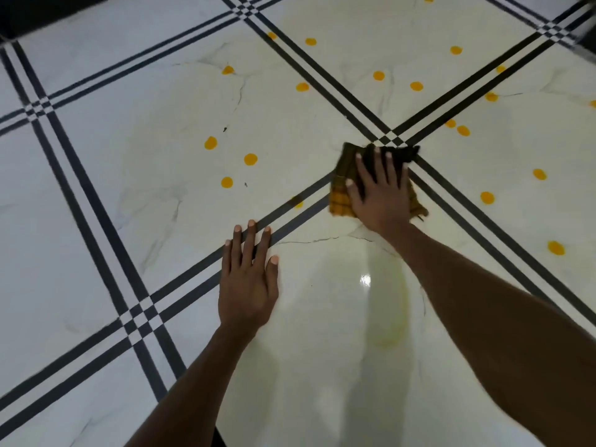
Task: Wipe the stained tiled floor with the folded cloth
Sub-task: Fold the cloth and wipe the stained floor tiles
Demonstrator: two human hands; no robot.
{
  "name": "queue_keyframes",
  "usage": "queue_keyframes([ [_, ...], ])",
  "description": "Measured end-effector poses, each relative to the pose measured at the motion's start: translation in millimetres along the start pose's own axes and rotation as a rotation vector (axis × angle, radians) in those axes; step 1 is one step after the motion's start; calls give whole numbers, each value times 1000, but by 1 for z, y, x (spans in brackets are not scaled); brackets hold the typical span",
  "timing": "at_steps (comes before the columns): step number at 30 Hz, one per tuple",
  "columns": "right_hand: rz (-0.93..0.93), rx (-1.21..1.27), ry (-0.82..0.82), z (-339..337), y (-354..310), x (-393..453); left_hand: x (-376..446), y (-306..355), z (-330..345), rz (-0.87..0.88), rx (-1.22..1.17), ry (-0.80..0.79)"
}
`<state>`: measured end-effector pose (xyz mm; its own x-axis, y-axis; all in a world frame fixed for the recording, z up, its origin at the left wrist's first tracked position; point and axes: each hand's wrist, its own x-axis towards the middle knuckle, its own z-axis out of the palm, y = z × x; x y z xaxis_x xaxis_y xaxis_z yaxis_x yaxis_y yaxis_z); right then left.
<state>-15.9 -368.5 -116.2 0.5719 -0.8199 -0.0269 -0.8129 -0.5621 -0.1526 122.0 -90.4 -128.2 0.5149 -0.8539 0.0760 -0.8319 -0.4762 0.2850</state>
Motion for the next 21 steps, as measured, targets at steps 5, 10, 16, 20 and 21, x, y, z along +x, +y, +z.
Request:
queue_keyframes([
  [5,-520,-32,-82,5,-64,-83,2,-3,-3,-39,-54,-35],
  [10,-526,-36,-173,-15,32,-99,1,-1,-1,-51,-42,-36],
  [16,-162,-25,10,6,-58,19,3,-2,3,-37,-45,-15],
  [20,-606,-52,-20,16,-98,-66,3,-3,-1,-20,-72,-19],
  [21,-595,-56,-40,9,-79,-89,2,-1,-4,-17,-77,-31],
])
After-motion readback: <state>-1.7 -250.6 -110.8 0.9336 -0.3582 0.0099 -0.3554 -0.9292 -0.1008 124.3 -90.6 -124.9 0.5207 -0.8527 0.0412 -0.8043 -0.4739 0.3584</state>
